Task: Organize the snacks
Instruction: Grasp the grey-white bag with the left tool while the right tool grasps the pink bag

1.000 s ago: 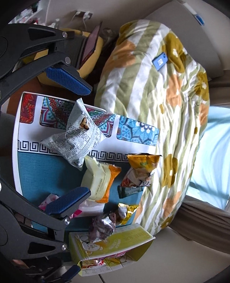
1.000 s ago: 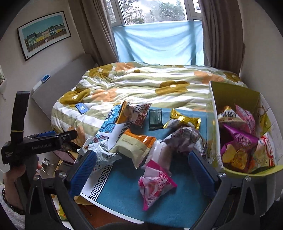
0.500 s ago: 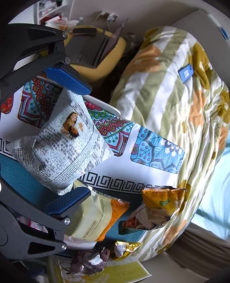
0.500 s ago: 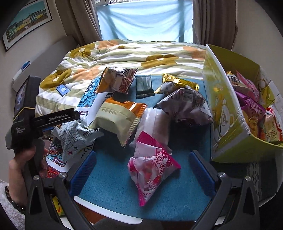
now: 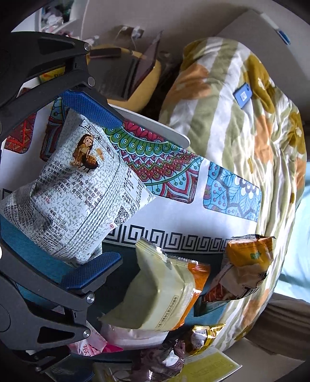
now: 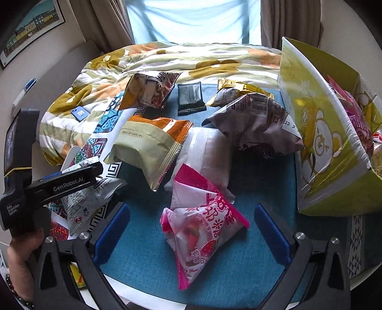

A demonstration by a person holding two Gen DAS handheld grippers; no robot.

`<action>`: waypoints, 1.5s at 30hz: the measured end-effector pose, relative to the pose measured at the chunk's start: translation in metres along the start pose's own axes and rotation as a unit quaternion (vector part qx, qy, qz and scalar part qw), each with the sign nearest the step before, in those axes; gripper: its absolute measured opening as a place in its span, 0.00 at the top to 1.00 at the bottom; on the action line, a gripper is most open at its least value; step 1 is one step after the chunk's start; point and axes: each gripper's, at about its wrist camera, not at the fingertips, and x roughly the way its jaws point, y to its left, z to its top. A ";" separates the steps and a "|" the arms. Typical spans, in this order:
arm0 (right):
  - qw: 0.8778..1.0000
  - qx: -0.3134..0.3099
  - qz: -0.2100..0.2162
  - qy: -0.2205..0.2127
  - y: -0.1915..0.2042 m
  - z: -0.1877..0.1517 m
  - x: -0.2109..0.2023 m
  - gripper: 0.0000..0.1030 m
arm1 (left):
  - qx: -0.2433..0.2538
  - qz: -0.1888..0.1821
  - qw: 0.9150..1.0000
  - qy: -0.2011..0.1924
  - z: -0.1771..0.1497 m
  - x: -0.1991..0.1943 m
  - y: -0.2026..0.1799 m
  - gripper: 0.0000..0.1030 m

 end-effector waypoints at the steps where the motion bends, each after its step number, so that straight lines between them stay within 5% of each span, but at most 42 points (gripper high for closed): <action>1: 1.000 0.000 0.002 0.002 -0.002 -0.001 0.002 0.00 | -0.002 0.001 1.000 -0.003 -0.001 -0.004 0.001 0.01; 6: 1.000 0.006 0.006 0.011 -0.009 -0.004 0.008 0.00 | -0.015 0.000 1.000 -0.018 0.004 -0.032 0.013 0.01; 13: 1.000 0.012 0.011 0.009 -0.012 -0.003 0.008 0.00 | -0.122 -0.025 0.990 0.067 -0.008 -0.016 0.027 0.01; 17: 1.000 0.018 0.020 0.008 -0.012 -0.005 0.006 0.00 | -0.164 -0.025 0.984 0.069 -0.013 -0.013 0.032 0.01; 25: 0.999 0.025 0.028 0.012 -0.016 -0.007 0.008 0.00 | -0.130 -0.011 0.987 0.089 -0.016 0.003 0.017 0.01; 33: 0.999 0.035 0.024 0.008 -0.025 -0.004 0.006 0.00 | -0.091 -0.015 0.993 0.069 -0.001 -0.046 0.018 0.01; 39: 0.999 0.041 0.027 0.006 -0.030 0.000 0.007 0.00 | -0.169 -0.081 0.971 0.150 -0.032 -0.066 0.030 0.01; 42: 0.999 0.041 0.031 0.003 -0.033 0.003 0.007 0.00 | -0.177 -0.077 0.963 0.188 -0.048 -0.046 0.027 0.01; 45: 0.999 0.043 0.034 -0.001 -0.036 0.008 0.008 0.00 | -0.194 -0.076 0.961 0.184 -0.044 -0.027 0.029 0.01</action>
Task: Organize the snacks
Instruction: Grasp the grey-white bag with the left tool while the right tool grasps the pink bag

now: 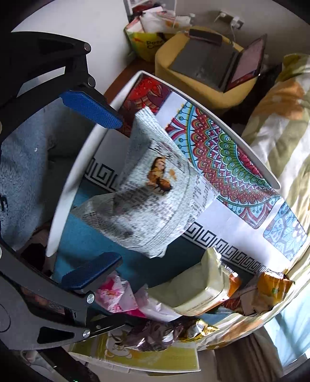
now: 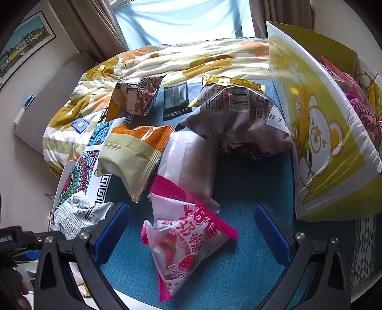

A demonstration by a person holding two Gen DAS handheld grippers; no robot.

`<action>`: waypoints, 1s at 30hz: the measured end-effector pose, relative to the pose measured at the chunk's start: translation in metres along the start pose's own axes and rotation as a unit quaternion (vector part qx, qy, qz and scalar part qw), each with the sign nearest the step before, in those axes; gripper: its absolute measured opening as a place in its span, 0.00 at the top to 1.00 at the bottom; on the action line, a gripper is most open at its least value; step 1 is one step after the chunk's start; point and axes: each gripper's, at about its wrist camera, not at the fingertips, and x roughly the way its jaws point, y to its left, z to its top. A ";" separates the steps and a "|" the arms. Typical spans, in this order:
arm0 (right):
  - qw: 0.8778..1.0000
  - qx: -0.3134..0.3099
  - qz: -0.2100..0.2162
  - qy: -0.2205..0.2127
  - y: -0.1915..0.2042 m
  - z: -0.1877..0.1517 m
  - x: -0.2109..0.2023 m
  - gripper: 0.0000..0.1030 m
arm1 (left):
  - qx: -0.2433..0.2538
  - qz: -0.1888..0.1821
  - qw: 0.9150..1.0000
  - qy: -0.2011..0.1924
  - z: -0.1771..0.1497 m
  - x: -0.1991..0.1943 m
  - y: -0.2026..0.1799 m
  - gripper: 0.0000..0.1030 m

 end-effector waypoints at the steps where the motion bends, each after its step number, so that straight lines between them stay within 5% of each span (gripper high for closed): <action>1: 1.000 0.000 0.001 -0.001 -0.001 0.001 0.000 0.00 | -0.002 0.002 1.000 0.000 0.006 0.004 -0.001 0.01; 9: 1.000 0.000 0.006 0.004 -0.003 -0.001 0.001 0.00 | 0.019 0.019 0.999 -0.024 0.044 0.013 -0.020 0.01; 25: 0.999 0.033 -0.010 0.005 -0.021 -0.007 0.000 0.00 | -0.042 -0.038 0.998 0.004 0.081 0.035 -0.004 0.01; 30: 0.999 0.034 -0.010 0.007 -0.018 -0.011 0.000 0.00 | -0.006 -0.062 0.998 -0.017 0.080 0.032 -0.006 0.21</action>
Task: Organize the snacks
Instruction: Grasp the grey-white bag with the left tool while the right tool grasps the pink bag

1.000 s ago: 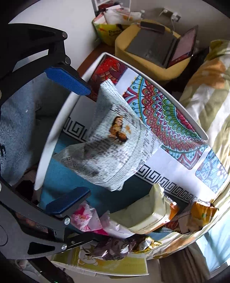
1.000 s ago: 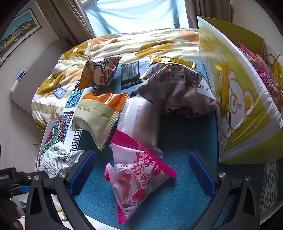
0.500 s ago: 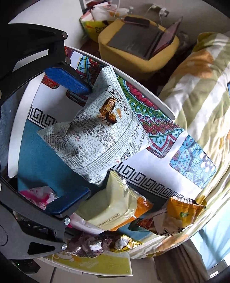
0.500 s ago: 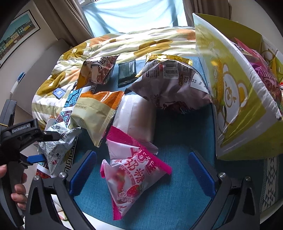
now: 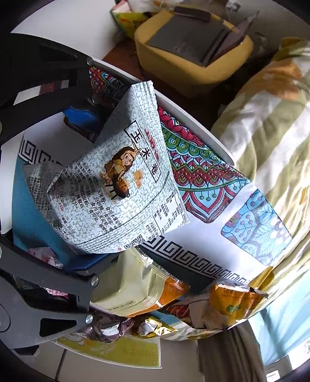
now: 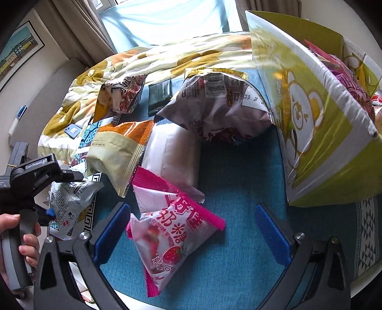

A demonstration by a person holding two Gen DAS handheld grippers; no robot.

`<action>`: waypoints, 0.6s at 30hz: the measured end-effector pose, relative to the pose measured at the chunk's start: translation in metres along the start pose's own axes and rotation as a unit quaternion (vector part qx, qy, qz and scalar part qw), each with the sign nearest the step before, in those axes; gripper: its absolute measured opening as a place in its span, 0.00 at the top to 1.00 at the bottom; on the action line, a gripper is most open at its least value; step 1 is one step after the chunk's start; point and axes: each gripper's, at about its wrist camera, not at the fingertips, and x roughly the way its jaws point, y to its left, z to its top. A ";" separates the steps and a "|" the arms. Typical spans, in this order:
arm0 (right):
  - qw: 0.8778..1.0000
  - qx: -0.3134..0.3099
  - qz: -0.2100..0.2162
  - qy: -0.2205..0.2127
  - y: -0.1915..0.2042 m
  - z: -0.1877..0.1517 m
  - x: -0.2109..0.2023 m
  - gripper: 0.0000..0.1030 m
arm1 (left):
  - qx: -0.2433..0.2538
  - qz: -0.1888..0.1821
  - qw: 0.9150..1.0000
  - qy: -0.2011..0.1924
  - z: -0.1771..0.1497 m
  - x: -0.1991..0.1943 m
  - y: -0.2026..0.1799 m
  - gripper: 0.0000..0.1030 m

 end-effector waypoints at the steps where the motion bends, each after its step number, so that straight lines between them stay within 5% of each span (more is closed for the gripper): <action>1: 1.000 0.002 0.001 0.000 0.001 -0.001 0.000 0.00 | 0.005 -0.003 1.000 -0.001 0.000 -0.001 0.000 0.23; 18: 1.000 -0.006 0.003 0.016 0.027 -0.016 0.026 0.00 | 0.079 -0.006 0.996 -0.029 -0.015 -0.016 0.000 0.28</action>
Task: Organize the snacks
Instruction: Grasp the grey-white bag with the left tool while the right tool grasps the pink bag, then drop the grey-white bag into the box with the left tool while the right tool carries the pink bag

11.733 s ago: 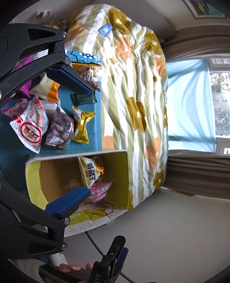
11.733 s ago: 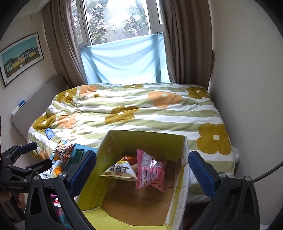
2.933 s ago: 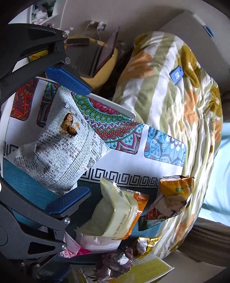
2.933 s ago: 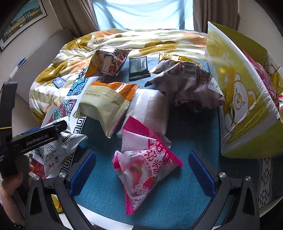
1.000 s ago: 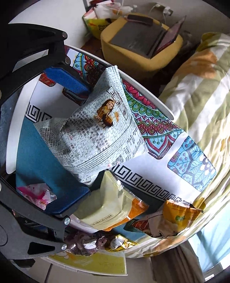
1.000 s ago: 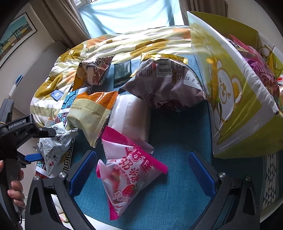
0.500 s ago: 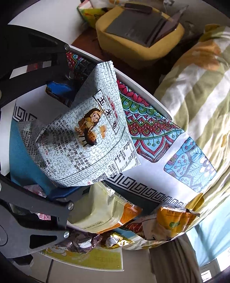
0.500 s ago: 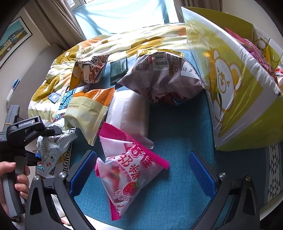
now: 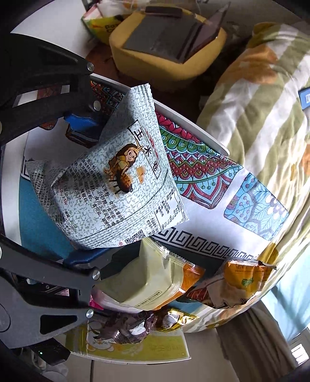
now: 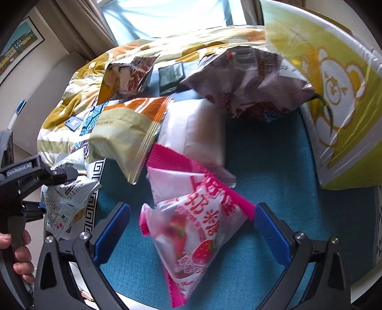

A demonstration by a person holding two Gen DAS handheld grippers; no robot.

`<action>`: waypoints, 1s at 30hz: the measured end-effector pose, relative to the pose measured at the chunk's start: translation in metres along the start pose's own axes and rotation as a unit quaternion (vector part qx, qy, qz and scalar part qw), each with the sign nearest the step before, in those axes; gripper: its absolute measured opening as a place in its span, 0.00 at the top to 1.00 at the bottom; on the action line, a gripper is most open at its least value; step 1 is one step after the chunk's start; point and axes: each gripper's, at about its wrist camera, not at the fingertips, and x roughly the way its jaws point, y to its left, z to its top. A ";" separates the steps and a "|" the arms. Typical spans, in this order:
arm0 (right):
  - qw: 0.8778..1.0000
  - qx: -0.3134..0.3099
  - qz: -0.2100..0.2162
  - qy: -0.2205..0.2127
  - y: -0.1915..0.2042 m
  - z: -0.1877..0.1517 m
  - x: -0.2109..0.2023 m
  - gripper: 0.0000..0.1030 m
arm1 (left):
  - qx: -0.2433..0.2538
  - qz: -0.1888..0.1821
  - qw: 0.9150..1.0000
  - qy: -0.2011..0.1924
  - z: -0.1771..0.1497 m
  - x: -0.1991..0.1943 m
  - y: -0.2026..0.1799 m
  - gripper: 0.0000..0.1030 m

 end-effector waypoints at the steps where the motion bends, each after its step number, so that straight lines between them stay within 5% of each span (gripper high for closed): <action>1: 1.000 -0.005 -0.002 -0.003 0.002 -0.001 0.002 0.00 | 0.004 0.000 1.000 -0.001 -0.001 -0.001 0.000 0.28; 5: 1.000 -0.026 -0.017 -0.005 0.006 -0.006 0.011 0.06 | 0.012 -0.009 1.000 -0.004 -0.004 -0.005 0.001 0.28; 12: 0.998 -0.052 -0.026 -0.027 0.010 -0.014 0.004 0.40 | 0.025 -0.022 0.999 -0.015 -0.014 -0.017 0.002 0.28; 23: 0.996 -0.050 -0.019 -0.075 0.019 -0.005 -0.049 0.44 | 0.079 -0.055 0.993 -0.062 -0.021 -0.070 -0.022 0.28; 30: 0.989 -0.044 -0.014 -0.143 0.025 0.025 -0.123 0.44 | 0.151 -0.102 0.978 -0.103 -0.006 -0.116 -0.078 0.28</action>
